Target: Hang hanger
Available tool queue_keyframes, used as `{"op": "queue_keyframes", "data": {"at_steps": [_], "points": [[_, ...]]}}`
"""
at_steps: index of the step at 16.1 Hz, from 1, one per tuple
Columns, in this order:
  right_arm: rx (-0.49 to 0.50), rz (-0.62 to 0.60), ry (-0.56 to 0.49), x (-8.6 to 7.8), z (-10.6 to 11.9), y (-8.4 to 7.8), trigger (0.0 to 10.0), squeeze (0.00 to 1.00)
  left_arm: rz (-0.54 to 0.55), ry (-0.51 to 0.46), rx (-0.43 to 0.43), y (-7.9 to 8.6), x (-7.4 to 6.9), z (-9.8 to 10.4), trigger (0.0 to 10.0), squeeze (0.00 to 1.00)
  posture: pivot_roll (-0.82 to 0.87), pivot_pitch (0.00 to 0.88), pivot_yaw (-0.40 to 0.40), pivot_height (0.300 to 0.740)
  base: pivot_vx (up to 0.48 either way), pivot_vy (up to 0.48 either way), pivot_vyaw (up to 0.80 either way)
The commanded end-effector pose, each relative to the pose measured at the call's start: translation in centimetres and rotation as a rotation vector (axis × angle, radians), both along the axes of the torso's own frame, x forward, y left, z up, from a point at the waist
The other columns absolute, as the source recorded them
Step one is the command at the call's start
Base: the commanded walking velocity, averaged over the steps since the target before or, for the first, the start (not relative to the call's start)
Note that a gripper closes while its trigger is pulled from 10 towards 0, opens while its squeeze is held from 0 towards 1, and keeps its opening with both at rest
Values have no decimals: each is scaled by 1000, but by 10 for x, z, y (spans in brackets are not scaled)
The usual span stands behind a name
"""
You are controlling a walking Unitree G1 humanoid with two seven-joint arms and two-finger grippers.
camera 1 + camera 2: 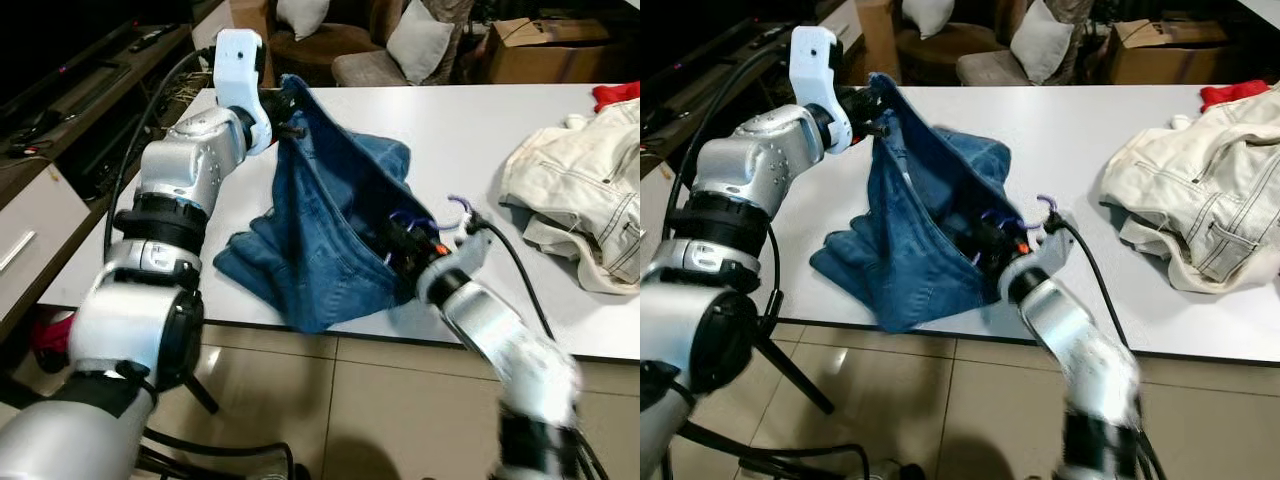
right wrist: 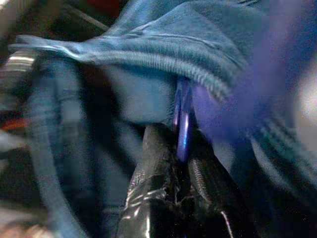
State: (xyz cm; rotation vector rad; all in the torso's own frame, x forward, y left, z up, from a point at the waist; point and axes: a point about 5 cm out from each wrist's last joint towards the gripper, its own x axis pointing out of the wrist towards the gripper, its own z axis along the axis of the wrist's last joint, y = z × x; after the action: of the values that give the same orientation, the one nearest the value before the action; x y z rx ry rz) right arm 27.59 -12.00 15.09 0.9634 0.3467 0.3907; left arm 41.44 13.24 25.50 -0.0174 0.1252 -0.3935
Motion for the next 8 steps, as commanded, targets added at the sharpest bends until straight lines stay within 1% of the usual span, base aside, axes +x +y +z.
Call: {"op": "queue_keyframes", "data": {"at_steps": [1,3,4,5,6,7,8], "points": [[2,64,-19,-10,10,3,10000,0,51,-43,84,14,3,1,0,0,-174,0,151,740,0,0,0],[25,80,-81,-14,30,0,10000,0,43,38,192,18,1,-35,0,0,-189,0,158,740,0,0,0],[50,82,-128,-14,45,-1,10000,0,20,111,267,20,-6,-66,0,0,-193,0,160,740,0,0,0],[67,75,-163,-12,57,-2,10000,0,-6,177,312,21,-13,-93,0,0,-201,0,162,740,0,0,0],[77,70,-181,-11,64,-3,10000,0,-29,215,336,21,-19,-108,0,0,-205,0,160,740,0,0,0],[98,60,-205,-9,74,-5,10000,0,-78,287,370,21,-32,-137,0,0,-206,0,158,740,0,0,0],[106,54,-219,-8,82,-8,10000,0,-135,331,370,17,-44,-160,0,0,-204,0,144,740,0,0,0]]}}
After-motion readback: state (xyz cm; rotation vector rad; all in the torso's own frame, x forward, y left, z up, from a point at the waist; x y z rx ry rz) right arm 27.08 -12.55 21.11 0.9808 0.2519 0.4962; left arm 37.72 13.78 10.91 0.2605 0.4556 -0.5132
